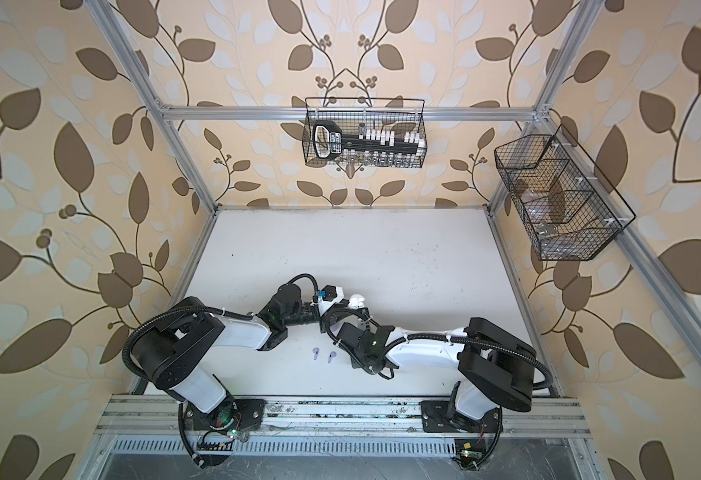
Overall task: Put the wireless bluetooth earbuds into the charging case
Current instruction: 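Close the right gripper on the second white earbud, then lift the second white earbud with the right gripper toward the case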
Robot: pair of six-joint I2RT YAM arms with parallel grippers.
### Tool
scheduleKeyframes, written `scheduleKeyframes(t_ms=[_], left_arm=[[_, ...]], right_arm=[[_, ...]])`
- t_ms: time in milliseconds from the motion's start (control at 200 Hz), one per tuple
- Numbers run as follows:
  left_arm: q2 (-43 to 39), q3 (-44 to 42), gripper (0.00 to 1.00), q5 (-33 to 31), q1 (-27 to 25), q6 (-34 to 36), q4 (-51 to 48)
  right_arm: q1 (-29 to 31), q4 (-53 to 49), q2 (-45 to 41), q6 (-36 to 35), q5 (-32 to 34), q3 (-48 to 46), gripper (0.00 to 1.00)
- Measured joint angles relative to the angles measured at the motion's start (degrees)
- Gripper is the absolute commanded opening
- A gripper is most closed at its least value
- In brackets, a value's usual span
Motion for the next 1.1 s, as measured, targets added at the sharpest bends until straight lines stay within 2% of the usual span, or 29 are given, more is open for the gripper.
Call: scheduleKeyframes(t_ms=[410, 750, 860, 1105], left_arm=[[0.00, 0.00, 0.00, -0.04, 0.35, 0.04, -0.74], [0.04, 0.00, 0.00, 0.04, 0.31, 0.02, -0.74], [0.04, 0.00, 0.00, 0.07, 0.31, 0.00, -0.74], [0.04, 0.02, 0.00, 0.52, 0.31, -1.42, -0.68]], right_arm=[[1.99, -3.19, 1.77, -0.74, 1.14, 2.32, 0.17], [2.38, -4.74, 1.25, -1.11, 1.66, 2.56, 0.15], [2.38, -5.18, -1.95, -1.07, 2.82, 2.29, 0.15], [1.92, -3.34, -16.15, -1.11, 6.71, -0.37, 0.15]])
